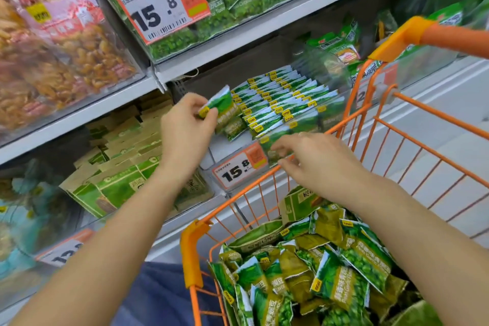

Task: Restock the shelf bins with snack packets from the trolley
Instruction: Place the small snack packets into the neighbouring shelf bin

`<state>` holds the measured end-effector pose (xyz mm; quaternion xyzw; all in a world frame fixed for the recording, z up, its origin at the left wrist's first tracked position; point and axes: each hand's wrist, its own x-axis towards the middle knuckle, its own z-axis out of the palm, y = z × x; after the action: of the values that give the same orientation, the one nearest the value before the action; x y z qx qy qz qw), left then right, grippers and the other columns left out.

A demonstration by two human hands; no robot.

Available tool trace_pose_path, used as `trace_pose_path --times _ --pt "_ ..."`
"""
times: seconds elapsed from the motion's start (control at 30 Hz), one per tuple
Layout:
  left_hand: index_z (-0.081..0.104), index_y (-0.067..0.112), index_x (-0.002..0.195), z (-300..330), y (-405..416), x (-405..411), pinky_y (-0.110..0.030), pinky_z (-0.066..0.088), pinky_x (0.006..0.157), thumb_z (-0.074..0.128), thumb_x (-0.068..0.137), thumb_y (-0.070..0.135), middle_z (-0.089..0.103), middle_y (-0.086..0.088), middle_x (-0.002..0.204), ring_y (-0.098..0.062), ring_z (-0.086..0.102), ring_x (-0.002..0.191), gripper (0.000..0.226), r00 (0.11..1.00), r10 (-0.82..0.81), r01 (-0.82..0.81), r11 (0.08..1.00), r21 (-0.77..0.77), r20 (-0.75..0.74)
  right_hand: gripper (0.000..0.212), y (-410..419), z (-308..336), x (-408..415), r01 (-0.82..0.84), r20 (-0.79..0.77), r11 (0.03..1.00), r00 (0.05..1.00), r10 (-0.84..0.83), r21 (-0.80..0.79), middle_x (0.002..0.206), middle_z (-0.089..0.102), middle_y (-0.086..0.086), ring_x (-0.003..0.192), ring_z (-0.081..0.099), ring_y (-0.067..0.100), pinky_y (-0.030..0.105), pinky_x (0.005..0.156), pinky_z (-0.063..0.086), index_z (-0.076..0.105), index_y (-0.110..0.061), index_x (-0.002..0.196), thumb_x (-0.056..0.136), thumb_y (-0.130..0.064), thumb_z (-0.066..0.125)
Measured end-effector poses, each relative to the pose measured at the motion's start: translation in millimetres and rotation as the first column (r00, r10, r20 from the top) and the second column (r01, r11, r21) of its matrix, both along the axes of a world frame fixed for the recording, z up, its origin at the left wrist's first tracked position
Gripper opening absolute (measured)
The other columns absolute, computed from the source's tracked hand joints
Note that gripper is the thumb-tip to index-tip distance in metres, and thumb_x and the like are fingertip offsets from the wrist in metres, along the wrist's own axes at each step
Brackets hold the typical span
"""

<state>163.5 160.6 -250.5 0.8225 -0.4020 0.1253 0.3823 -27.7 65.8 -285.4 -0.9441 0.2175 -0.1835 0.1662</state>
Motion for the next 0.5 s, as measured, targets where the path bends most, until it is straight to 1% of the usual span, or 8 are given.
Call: trace_pose_path --times 0.03,0.07,0.13,0.2,0.27,0.37,0.43,0.5 --pt "0.066 0.015 0.097 -1.0 -12.5 11.3 -0.032 0.048 0.075 0.064 0.086 0.022 0.071 -0.006 0.092 -0.025 0.065 0.088 0.013 0.993 0.042 -0.055 0.992 0.115 0.109 0.03 -0.6 -1.5 0.5 -0.016 -0.019 1.0 1.0 0.016 -0.006 0.108 0.067 -0.011 0.095 0.063 0.013 0.031 0.075 0.051 0.055 -0.032 0.126 0.097 -0.029 0.048" --pt "0.065 0.013 0.1 -4.5 -25.8 21.9 -0.033 0.046 0.076 0.061 0.085 0.021 0.071 -0.011 0.096 -0.031 0.063 0.093 0.017 0.984 0.059 -0.1 0.964 0.245 0.17 0.03 -0.7 -2.7 1.3 -0.033 -0.027 0.999 0.999 0.032 -0.01 0.107 0.068 -0.01 0.094 0.063 0.013 0.032 0.076 0.052 0.056 -0.031 0.126 0.097 -0.029 0.047" --pt "0.064 0.005 0.095 -15.0 -49.3 36.2 -0.035 0.045 0.069 0.057 0.081 0.013 0.068 -0.02 0.096 -0.037 0.062 0.089 0.017 0.984 0.06 -0.136 0.857 0.498 0.167 0.03 -0.7 -2.8 2.3 -0.051 -0.043 0.999 0.998 0.05 -0.016 0.106 0.068 -0.008 0.094 0.063 0.014 0.034 0.078 0.053 0.057 -0.03 0.126 0.098 -0.032 0.046" --pt "0.058 0.003 0.077 -29.2 -66.0 47.8 -0.032 0.043 0.059 0.055 0.078 0.007 0.065 -0.02 0.086 -0.034 0.062 0.077 0.005 0.989 0.095 -0.148 0.741 0.655 0.115 0.03 -0.8 -3.9 2.1 -0.057 -0.04 0.998 0.998 0.057 0.002 0.105 0.069 -0.008 0.096 0.063 0.016 0.034 0.079 0.053 0.057 -0.031 0.126 0.098 -0.034 0.045" --pt "0.059 0.004 0.076 -43.1 -78.5 64.0 -0.031 0.045 0.06 0.053 0.081 0.007 0.067 -0.016 0.084 -0.031 0.065 0.079 0.008 0.987 0.157 -0.133 0.701 0.701 0.031 0.03 -1.4 -5.6 1.7 -0.072 -0.035 0.997 0.997 0.072 -0.005 0.108 0.067 -0.007 0.098 0.062 0.017 0.033 0.078 0.052 0.057 -0.031 0.125 0.098 -0.034 0.044" --pt "0.064 0.001 0.095 -59.9 -94.8 84.8 -0.031 0.048 0.062 0.055 0.086 0.011 0.069 -0.016 0.097 -0.03 0.067 0.089 0.016 0.974 0.216 -0.11 0.706 0.699 -0.065 0.03 -1.8 -5.8 2.3 -0.098 -0.045 0.995 0.994 0.097 -0.002 0.113 0.063 -0.005 0.099 0.061 0.019 0.033 0.077 0.049 0.055 -0.03 0.125 0.099 -0.034 0.042" --pt "0.061 0.002 0.092 -66.6 -104.7 88.1 -0.029 0.04 0.054 0.056 0.088 0.013 0.067 -0.016 0.102 -0.029 0.062 0.085 0.013 0.983 0.186 -0.125 0.69 0.713 -0.007 0.03 -1.5 -5.1 2.7 -0.109 -0.061 0.994 0.992 0.108 -0.005 0.114 0.062 -0.004 0.098 0.062 0.021 0.034 0.077 0.05 0.055 -0.029 0.125 0.099 -0.035 0.041" --pt "0.058 0.003 0.089 -71.8 -110.8 87.4 -0.029 0.036 0.053 0.054 0.089 0.011 0.064 -0.018 0.103 -0.028 0.056 0.077 0.009 0.984 0.175 -0.147 0.692 0.706 0.034 0.03 -2.0 -5.1 3.6 -0.115 -0.069 0.993 0.991 0.114 -0.016 0.114 0.061 -0.003 0.098 0.061 0.022 0.035 0.077 0.051 0.055 -0.028 0.125 0.1 -0.036 0.04"
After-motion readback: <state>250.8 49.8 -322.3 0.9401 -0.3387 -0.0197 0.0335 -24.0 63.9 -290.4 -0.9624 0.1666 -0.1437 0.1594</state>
